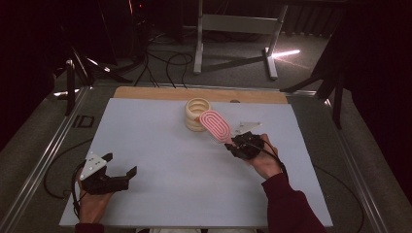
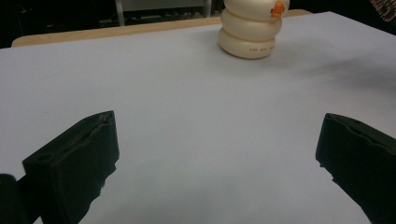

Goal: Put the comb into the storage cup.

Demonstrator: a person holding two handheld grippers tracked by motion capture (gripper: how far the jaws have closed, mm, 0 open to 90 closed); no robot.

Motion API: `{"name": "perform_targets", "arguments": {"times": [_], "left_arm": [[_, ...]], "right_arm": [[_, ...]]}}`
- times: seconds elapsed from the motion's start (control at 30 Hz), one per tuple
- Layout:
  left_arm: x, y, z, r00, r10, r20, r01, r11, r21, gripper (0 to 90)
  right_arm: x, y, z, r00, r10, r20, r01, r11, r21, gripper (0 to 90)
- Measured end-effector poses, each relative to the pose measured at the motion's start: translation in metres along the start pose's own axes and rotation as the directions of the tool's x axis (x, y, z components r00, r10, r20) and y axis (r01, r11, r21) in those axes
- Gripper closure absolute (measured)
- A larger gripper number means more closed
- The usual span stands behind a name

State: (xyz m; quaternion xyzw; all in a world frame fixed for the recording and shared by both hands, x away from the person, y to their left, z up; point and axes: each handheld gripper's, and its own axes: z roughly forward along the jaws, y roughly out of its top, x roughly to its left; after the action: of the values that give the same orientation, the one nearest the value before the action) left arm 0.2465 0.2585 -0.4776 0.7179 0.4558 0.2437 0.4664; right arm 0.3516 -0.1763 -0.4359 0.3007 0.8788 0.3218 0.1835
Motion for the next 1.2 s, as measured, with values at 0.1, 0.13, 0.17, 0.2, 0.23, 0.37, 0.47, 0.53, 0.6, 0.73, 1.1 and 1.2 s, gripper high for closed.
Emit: {"name": "perform_targets", "arguments": {"times": [0.1,0.13,0.17,0.2,0.23,0.37,0.47,0.53,0.6,0.73,1.1,1.2], "left_arm": [[0.000,0.001,0.000,1.0000,-0.004,0.006,0.004,1.0000,-0.001,0.0],[0.000,0.001,0.000,1.0000,-0.003,0.008,0.003,1.0000,0.000,0.0],[0.000,0.002,0.001,1.0000,-0.002,0.009,0.002,1.0000,-0.001,0.0],[0.000,0.002,0.001,1.0000,-0.003,0.009,0.003,1.0000,-0.001,0.0],[-0.001,0.003,0.001,0.9999,-0.002,0.011,0.002,1.0000,0.001,0.0],[-0.001,0.004,0.002,0.9999,-0.002,0.015,0.002,1.0000,0.000,0.0],[-0.001,0.006,0.002,0.9998,-0.003,0.020,0.003,1.0000,0.001,0.0],[-0.002,0.008,0.003,0.9997,-0.005,0.022,0.005,1.0000,-0.001,0.0],[-0.003,0.009,0.004,0.9997,-0.002,0.026,0.002,1.0000,0.000,0.0],[-0.006,0.013,0.009,0.9993,0.004,0.038,-0.004,0.9999,0.010,0.0],[-0.012,0.026,0.026,0.9973,0.016,0.071,-0.019,0.9989,0.042,0.0],[-0.014,0.029,0.029,0.9969,0.015,0.077,-0.018,0.9990,0.042,0.0]], "right_arm": [[0.001,0.002,0.001,1.0000,-0.002,0.002,0.002,1.000,-0.012,70.5],[0.001,0.003,0.001,1.0000,0.003,0.001,-0.003,1.000,-0.011,70.5],[0.002,0.003,0.002,1.0000,0.002,-0.001,-0.002,1.000,-0.017,70.5],[0.003,0.004,0.002,1.0000,0.003,-0.002,-0.003,1.000,-0.018,70.5],[0.003,0.005,0.003,1.0000,-0.002,-0.003,0.002,1.000,-0.022,70.5],[0.005,0.007,0.004,1.0000,0.000,-0.008,0.000,1.000,-0.025,70.5],[0.006,0.008,0.006,1.0000,-0.002,-0.008,0.002,0.999,-0.033,70.5],[0.007,0.009,0.006,0.9999,-0.001,-0.010,0.000,0.999,-0.034,70.5],[0.007,0.010,0.007,0.9999,-0.001,-0.013,0.000,0.999,-0.039,70.5],[0.009,0.011,0.008,0.9998,0.001,-0.018,-0.002,0.999,-0.043,70.5],[0.011,0.014,0.008,0.9998,-0.002,-0.022,0.001,0.998,-0.061,70.5],[0.012,0.014,0.009,0.9998,0.004,-0.021,-0.005,0.998,-0.061,70.5]]}}
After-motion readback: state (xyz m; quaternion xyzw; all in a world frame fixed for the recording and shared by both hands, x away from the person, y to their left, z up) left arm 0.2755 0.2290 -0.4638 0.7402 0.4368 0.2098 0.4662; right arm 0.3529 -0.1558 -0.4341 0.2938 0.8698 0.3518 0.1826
